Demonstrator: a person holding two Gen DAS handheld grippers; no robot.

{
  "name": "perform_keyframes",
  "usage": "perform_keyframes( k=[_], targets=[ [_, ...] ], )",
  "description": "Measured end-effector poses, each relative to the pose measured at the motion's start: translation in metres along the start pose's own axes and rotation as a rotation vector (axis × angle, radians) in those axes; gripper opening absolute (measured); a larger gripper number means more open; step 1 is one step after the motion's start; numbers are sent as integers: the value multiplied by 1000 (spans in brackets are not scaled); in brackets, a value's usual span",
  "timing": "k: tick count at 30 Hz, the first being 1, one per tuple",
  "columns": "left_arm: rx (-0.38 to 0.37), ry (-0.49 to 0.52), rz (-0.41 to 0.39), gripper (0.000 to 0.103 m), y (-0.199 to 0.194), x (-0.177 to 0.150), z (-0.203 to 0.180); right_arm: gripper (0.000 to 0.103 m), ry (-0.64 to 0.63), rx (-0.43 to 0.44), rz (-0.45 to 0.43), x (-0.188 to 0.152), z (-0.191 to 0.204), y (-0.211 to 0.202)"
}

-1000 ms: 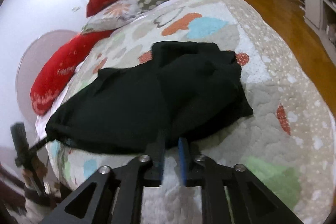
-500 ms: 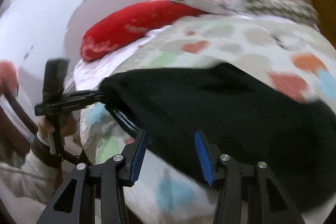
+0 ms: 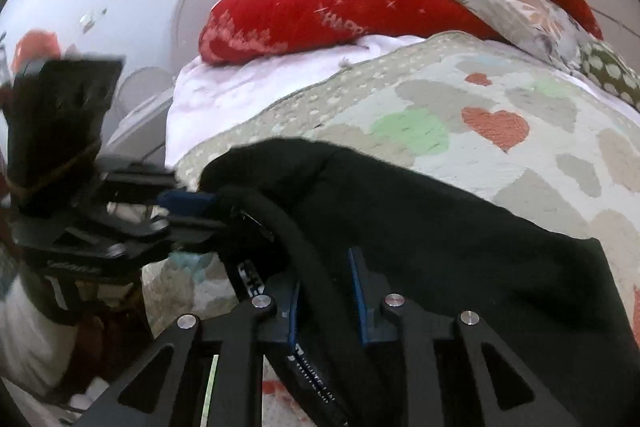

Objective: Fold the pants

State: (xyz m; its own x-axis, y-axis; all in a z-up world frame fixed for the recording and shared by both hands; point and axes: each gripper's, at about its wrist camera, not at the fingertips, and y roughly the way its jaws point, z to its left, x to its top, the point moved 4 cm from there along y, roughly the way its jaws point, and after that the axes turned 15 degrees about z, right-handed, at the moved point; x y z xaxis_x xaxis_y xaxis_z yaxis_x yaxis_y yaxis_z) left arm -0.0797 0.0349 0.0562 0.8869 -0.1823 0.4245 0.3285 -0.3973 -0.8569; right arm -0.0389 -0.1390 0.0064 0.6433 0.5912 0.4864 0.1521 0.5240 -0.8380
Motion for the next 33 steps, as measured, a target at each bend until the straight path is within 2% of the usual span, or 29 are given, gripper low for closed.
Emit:
perform_keyframes(
  k=[1, 2, 3, 5, 8, 12, 15, 17, 19, 22, 24, 25, 26, 27, 28, 30, 31, 33],
  targets=[
    [-15, -3, -29, 22, -9, -2, 2, 15, 25, -7, -20, 0, -4, -7],
    [-23, -8, -53, 30, -17, -4, 4, 14, 59, -27, -60, 0, -11, -16],
    [-31, -22, -86, 58, -29, -6, 9, 13, 82, -38, -83, 2, -14, -20],
    [-18, -70, -128, 93, -42, -9, 22, 13, 105, -46, -98, 0, -16, -26],
    [-52, -149, -140, 93, -46, -15, 42, 13, 42, -37, -61, -7, 5, -16],
    [-79, -206, -72, 93, -28, -20, 53, 13, 37, -25, -47, -13, 13, -9],
    [-96, -199, -63, 93, -22, -20, 50, 13, 79, -46, -96, -7, 1, -24],
    [-96, -203, -85, 93, -27, -18, 50, 13, 119, -76, -156, -4, -8, -42],
    [-79, -217, -116, 93, -36, -17, 55, 13, 106, -101, -182, -3, -6, -49],
    [-60, -243, -151, 93, -49, -15, 63, 13, 46, -61, -83, -11, 12, -20],
    [-30, -246, -157, 93, -54, -14, 64, 13, -7, -27, 48, -24, 30, 14],
    [-21, -239, -161, 93, -55, -13, 63, 15, -33, -33, 102, -31, 36, 26],
    [-22, -232, -161, 93, -55, -12, 60, 15, -60, -51, 112, -37, 41, 26],
    [-27, -218, -157, 93, -54, -10, 56, 19, -77, -54, 104, -40, 42, 22],
    [-27, -199, -152, 93, -53, -9, 51, 32, -79, -43, 99, -43, 41, 14],
    [-10, -159, -144, 93, -48, -5, 40, 52, -26, 2, 66, -48, 27, -9],
    [-7, -146, -138, 93, -44, -3, 36, 53, 26, 21, 19, -51, 12, -27],
    [-12, -130, -117, 93, -34, 0, 29, 53, 131, 3, -55, -55, -21, -54]
  ],
)
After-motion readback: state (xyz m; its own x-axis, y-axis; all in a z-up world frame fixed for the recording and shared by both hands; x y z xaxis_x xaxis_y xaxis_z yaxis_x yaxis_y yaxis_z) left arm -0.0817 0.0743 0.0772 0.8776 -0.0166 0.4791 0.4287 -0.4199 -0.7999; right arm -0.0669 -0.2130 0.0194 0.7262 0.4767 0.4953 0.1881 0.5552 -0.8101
